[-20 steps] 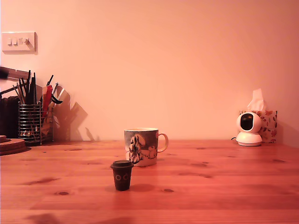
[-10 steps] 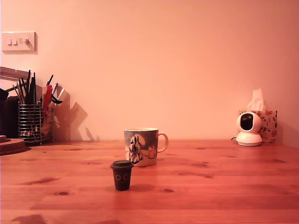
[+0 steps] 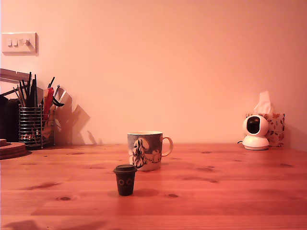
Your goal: Pick up the coffee capsules on the table and drop them inside the coffee cup
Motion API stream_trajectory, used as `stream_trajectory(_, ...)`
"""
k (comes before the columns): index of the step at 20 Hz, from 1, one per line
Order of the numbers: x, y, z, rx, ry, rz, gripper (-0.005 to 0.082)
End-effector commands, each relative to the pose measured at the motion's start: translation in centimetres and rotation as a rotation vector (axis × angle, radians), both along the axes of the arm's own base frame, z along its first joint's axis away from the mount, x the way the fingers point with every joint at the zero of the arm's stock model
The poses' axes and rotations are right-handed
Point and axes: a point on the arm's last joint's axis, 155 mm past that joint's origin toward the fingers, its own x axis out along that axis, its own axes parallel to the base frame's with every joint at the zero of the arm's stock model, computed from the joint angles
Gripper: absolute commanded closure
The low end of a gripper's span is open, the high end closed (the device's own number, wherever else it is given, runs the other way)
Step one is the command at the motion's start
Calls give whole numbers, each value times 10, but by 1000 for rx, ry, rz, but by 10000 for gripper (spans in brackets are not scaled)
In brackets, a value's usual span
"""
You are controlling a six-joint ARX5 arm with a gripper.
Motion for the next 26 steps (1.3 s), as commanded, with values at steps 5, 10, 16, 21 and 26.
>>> stream_trajectory(5, 6, -1, -12, -43, 87, 32, 393)
stream_trajectory(10, 14, -2, -20, -36, 114, 32, 393)
stream_trajectory(16, 23, -16, -37, 4, 131, 5, 304)
stream_trajectory(21, 30, -28, -49, 29, 132, -16, 285)
stream_trajectory(26, 36, -41, -59, 41, 113, -52, 286)
